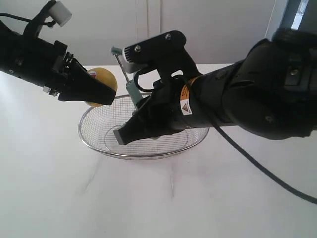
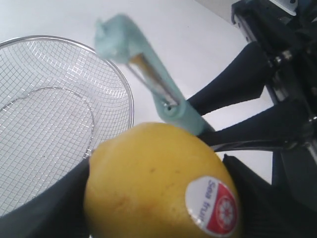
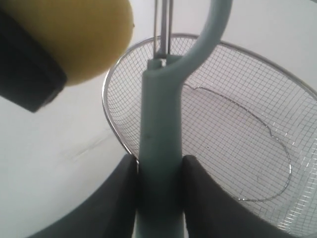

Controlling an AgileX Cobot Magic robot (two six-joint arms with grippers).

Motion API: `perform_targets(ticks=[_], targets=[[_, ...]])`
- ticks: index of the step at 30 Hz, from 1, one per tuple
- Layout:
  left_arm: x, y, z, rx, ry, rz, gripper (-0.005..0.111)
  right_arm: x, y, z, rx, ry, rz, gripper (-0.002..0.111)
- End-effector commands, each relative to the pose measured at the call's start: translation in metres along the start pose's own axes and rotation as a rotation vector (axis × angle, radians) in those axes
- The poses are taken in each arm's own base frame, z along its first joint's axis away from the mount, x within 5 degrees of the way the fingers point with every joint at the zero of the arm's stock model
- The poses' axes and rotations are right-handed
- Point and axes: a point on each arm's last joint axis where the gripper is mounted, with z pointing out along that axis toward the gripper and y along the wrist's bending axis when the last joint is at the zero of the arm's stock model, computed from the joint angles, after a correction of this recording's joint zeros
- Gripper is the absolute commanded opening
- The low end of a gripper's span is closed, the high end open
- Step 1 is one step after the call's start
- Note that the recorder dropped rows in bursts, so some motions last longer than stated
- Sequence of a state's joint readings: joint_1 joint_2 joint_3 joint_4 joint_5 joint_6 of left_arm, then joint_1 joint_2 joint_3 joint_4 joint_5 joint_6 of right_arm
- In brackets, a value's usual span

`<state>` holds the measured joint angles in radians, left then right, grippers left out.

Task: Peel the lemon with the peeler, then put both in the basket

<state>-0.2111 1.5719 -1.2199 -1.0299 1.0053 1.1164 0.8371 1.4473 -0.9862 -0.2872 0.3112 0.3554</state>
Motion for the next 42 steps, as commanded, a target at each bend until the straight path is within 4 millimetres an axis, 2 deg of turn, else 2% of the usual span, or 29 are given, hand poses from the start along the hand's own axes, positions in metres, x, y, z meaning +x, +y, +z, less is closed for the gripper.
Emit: perform_targets(ticks=[1, 4, 16, 27, 35, 39, 42], targets=[[-0.003, -0.005, -0.001, 0.034, -0.029, -0.026, 0.000, 0.004, 0.002, 0.013, -0.006, 0.020, -0.012, 0.000], [-0.003, -0.005, -0.001, 0.034, -0.029, -0.026, 0.000, 0.003, 0.003, 0.015, -0.016, 0.001, -0.006, 0.000], [-0.003, -0.004, -0.001, 0.023, -0.032, -0.029, 0.000, -0.006, 0.003, -0.001, -0.027, -0.058, 0.011, 0.000], [-0.003, -0.003, -0.001, 0.008, -0.037, -0.035, 0.000, -0.005, 0.020, -0.008, -0.066, -0.052, -0.052, 0.000], [-0.003, -0.002, -0.001, 0.001, -0.035, -0.051, 0.000, -0.017, 0.015, -0.049, -0.064, -0.138, -0.040, 0.000], [-0.003, -0.002, -0.001, 0.000, -0.034, -0.052, 0.000, -0.025, 0.012, -0.076, -0.071, -0.216, -0.031, 0.000], [-0.003, -0.002, -0.001, 0.000, -0.034, -0.052, 0.000, -0.030, 0.009, -0.106, -0.079, -0.304, -0.022, 0.000]])
